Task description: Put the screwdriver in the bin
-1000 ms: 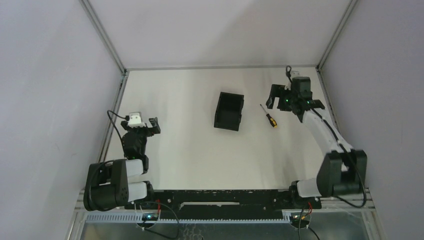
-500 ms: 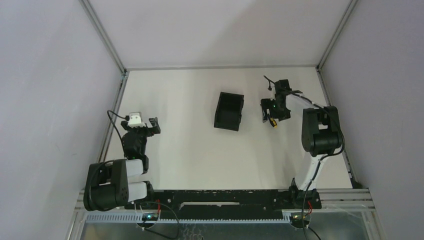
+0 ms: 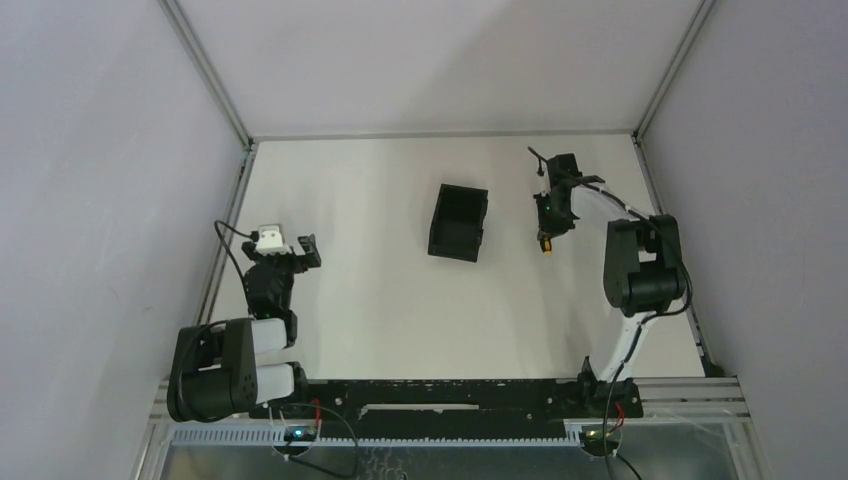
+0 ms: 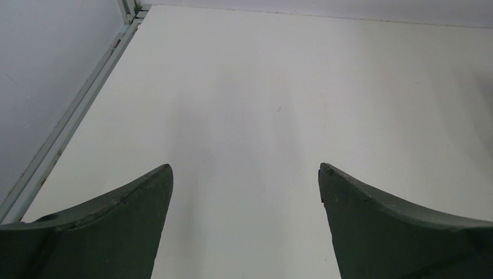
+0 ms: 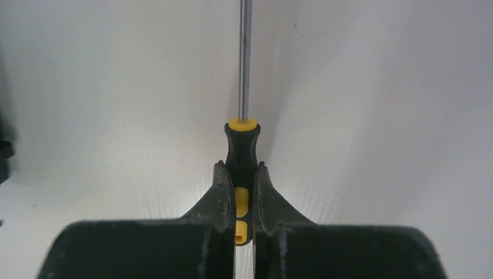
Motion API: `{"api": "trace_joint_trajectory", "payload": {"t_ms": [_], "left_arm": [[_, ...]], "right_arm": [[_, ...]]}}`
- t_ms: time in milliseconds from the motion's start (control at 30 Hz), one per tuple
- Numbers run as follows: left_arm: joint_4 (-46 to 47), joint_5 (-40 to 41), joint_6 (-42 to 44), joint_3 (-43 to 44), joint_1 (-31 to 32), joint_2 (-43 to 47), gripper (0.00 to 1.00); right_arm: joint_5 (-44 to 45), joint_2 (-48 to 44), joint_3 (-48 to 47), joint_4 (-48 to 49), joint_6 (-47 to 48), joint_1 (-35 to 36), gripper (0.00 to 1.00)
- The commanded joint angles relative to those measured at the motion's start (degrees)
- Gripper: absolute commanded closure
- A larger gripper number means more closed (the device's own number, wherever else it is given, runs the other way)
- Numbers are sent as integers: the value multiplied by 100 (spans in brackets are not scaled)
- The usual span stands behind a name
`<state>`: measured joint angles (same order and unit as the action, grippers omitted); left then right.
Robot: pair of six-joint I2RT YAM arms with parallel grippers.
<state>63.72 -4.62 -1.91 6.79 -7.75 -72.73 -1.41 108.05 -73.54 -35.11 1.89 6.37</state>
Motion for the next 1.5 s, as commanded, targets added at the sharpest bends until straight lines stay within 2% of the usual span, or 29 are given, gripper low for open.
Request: {"api": "trace_joint_trajectory", "payload": {"t_ms": [0, 200, 367, 500, 667, 833, 1000, 1167, 1333, 1400, 1467], "left_arm": [[105, 22, 112, 230, 35, 52, 0], [105, 23, 112, 234, 32, 53, 0], [104, 18, 112, 226, 29, 57, 0], [105, 23, 112, 227, 35, 53, 0], [103, 22, 112, 232, 36, 57, 0], [105, 23, 112, 223, 36, 57, 0], [105, 23, 112, 234, 30, 55, 0], [103, 23, 112, 229, 35, 53, 0], [105, 23, 112, 235, 37, 59, 0], [105, 23, 112, 232, 30, 59, 0], [105, 23, 112, 231, 31, 50, 0]], "right_arm": [[314, -1073, -248, -258, -517, 227, 100], [276, -2083, -521, -486, -1027, 967, 100], [-27, -2191, -575, -221, -1783, 1668, 100], [53, -1724, -775, 118, -2138, 2134, 100], [589, -648, -1624, -8, -2012, 2530, 100], [1027, 76, -1972, -118, -1969, 2632, 98], [1090, 419, -1948, -40, -2020, 2685, 93], [1386, 637, -1932, -3, -2075, 2787, 85], [1504, 748, -1953, 70, -2180, 2829, 72], [1580, 761, -1966, 83, -2213, 2850, 60], [1586, 749, -1994, 57, -2223, 2864, 42]]}}
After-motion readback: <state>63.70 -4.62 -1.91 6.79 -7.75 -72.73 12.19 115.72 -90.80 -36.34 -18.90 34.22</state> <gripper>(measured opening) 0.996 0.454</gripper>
